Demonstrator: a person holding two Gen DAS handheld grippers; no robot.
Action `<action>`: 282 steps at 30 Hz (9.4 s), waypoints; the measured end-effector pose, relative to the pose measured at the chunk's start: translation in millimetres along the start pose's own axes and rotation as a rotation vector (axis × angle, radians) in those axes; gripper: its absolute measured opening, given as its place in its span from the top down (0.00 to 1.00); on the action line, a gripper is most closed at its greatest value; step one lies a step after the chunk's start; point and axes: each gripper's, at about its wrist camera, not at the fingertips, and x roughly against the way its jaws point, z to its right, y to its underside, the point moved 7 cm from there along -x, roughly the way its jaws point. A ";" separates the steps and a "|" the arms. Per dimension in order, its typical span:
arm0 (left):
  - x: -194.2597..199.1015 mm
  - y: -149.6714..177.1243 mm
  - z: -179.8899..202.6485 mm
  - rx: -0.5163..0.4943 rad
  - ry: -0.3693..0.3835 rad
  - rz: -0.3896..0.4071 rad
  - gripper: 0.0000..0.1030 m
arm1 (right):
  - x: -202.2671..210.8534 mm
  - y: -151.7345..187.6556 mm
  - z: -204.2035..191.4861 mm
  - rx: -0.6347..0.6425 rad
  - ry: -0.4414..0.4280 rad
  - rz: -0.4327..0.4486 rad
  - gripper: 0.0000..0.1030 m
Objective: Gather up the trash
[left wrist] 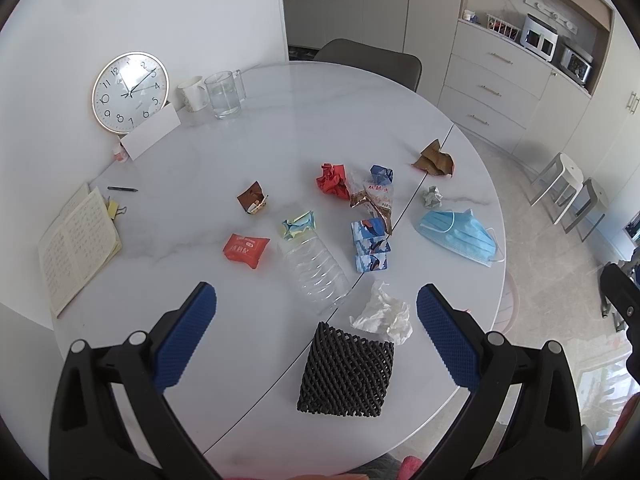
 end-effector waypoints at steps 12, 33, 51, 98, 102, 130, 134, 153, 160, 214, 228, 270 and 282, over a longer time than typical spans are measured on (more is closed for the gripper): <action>-15.1 14.5 -3.3 -0.048 0.066 -0.014 0.06 | -11.3 14.8 -0.5 -0.010 -0.004 -0.030 0.02; -154.6 125.4 6.7 -0.215 0.281 -0.251 0.06 | -68.5 99.1 -28.9 -0.046 0.017 -0.200 0.02; -177.6 143.2 59.8 -0.271 0.367 -0.341 0.27 | -80.8 131.2 -1.0 -0.130 0.091 -0.260 0.02; -74.4 79.9 167.8 -0.417 0.491 -0.083 0.86 | -137.6 96.6 116.7 -0.199 0.001 -0.253 0.82; -90.1 71.5 255.4 -0.397 0.512 -0.098 0.86 | -140.1 82.1 180.3 -0.151 0.015 -0.240 0.82; -232.7 65.8 439.9 -0.278 0.387 -0.277 0.31 | -254.8 57.7 309.2 0.008 -0.189 -0.352 0.82; -206.4 56.3 414.8 -0.239 0.355 -0.235 0.24 | -259.5 64.6 291.5 0.050 -0.240 -0.364 0.82; -76.9 45.4 232.0 0.024 0.113 -0.068 0.11 | -169.6 -5.6 215.3 0.147 -0.282 -0.166 0.05; -51.0 46.7 160.8 0.095 0.102 -0.031 0.08 | -127.9 -28.0 152.6 0.215 -0.288 -0.071 0.02; -245.8 26.5 -7.6 0.287 -0.100 -0.244 0.30 | -203.7 -29.7 -54.8 0.360 -0.372 -0.216 0.02; -217.9 30.6 -17.1 0.273 -0.066 -0.200 0.37 | -233.0 -0.6 -101.5 0.318 -0.427 -0.336 0.02; -106.6 16.7 70.2 0.004 0.195 -0.067 0.37 | -134.4 -3.5 -6.9 0.133 -0.241 -0.096 0.52; -92.7 21.7 214.6 -0.223 0.288 -0.067 0.36 | -122.0 10.2 154.6 -0.072 -0.121 -0.077 0.52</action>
